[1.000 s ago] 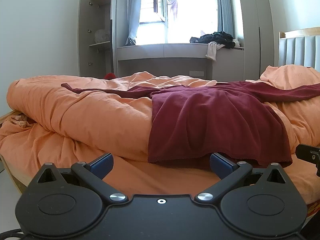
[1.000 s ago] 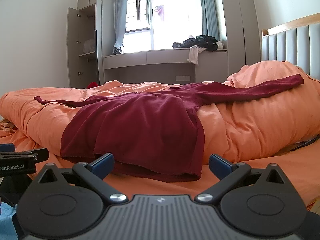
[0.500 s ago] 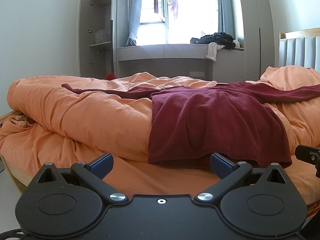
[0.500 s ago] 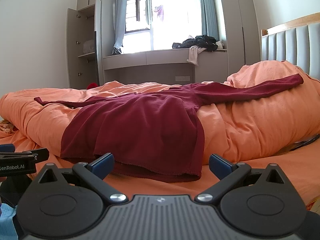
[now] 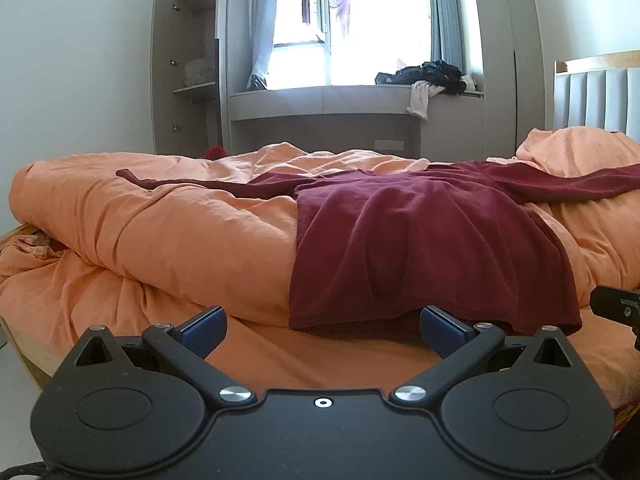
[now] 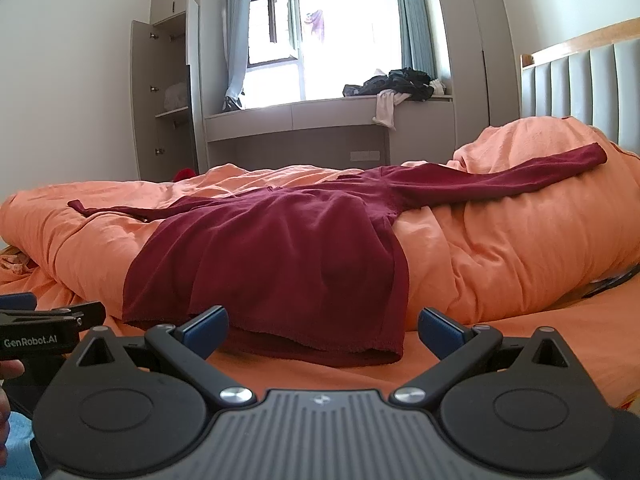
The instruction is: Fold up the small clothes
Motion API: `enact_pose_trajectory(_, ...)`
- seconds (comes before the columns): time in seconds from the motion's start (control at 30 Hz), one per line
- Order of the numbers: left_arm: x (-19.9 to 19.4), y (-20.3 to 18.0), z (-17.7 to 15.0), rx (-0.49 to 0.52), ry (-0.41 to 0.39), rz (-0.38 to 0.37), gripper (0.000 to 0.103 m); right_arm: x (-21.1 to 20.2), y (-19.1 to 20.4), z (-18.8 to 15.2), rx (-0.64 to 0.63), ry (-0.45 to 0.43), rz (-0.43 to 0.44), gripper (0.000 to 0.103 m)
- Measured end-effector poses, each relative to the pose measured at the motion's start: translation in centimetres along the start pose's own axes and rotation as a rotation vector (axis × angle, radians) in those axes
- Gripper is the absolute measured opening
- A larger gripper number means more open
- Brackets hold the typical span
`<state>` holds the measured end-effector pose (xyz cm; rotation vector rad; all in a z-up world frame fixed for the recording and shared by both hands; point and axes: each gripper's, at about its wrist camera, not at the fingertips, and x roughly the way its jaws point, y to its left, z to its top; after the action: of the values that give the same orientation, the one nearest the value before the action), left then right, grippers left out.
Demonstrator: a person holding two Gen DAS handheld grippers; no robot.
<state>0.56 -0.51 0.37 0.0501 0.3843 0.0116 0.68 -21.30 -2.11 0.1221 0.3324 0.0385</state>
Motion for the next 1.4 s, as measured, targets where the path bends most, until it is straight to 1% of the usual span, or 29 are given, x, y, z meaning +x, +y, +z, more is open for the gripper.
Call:
enact_pose_trajectory(0.13,0.9,-0.3,0.8,0.002,0.03,-0.008,0.103,0.7,-0.2,0.8,0.015,0.03,-0.009,0.103)
enact_pose_trajectory(0.27,2.7,-0.8,2.9,0.034,0.071,-0.03,0.103,2.1,-0.5,2.7,0.04,0.066,-0.027,0.103)
enact_pose_trajectory(0.33,3.9,-1.1,4.7,0.055,0.09,-0.035,0.103,3.3,-0.7,4.6,0.034,0.088,-0.038,0.103)
enact_pose_trajectory(0.4,5.0,-1.2,6.5,0.061,0.086,-0.045,0.103,4.7,-0.8,7.1,-0.011,0.119,-0.072,0.103)
enact_pose_trajectory(0.5,6.8,-1.4,9.6,0.053,0.047,-0.045,0.103,6.1,-1.2,10.4,-0.069,0.082,-0.125,0.103)
enact_pose_trajectory(0.57,8.3,-1.8,11.6,0.047,0.023,-0.031,0.103,7.2,-1.9,12.5,-0.084,0.053,-0.135,0.103)
enact_pose_trajectory(0.73,13.4,-3.5,16.0,0.014,0.023,-0.036,0.103,9.6,-3.8,15.7,-0.094,0.004,-0.143,0.103)
enact_pose_trajectory(0.83,16.6,-4.8,18.0,-0.01,0.024,-0.054,0.103,11.9,-6.1,16.9,-0.097,-0.017,-0.165,0.103)
enact_pose_trajectory(0.93,19.9,-6.5,19.4,-0.013,0.03,-0.073,0.103,14.4,-8.6,17.7,-0.068,-0.02,-0.207,0.103)
enact_pose_trajectory(1.0,21.9,-7.8,20.0,0.013,0.034,-0.072,0.103,16.1,-10.9,17.9,-0.033,-0.027,-0.229,0.103)
enact_pose_trajectory(1.07,23.9,-9.2,20.4,0.052,0.044,-0.064,0.103,17.5,-13.2,17.9,0.006,-0.052,-0.247,0.103)
enact_pose_trajectory(1.2,27.2,-11.2,20.0,0.093,0.07,-0.062,0.103,19.8,-18.5,17.5,0.088,-0.123,-0.304,0.103)
enact_pose_trajectory(1.3,29.0,-11.9,19.3,0.091,0.089,-0.08,0.103,20.7,-21.5,16.9,0.076,-0.173,-0.373,0.103)
enact_pose_trajectory(1.37,29.7,-12.2,18.8,0.089,0.084,-0.09,0.103,21.2,-23.2,16.4,0.066,-0.191,-0.394,0.103)
enact_pose_trajectory(1.4,30.0,-12.3,18.6,0.09,0.078,-0.091,0.103,21.6,-24.5,16.1,0.066,-0.185,-0.394,0.103)
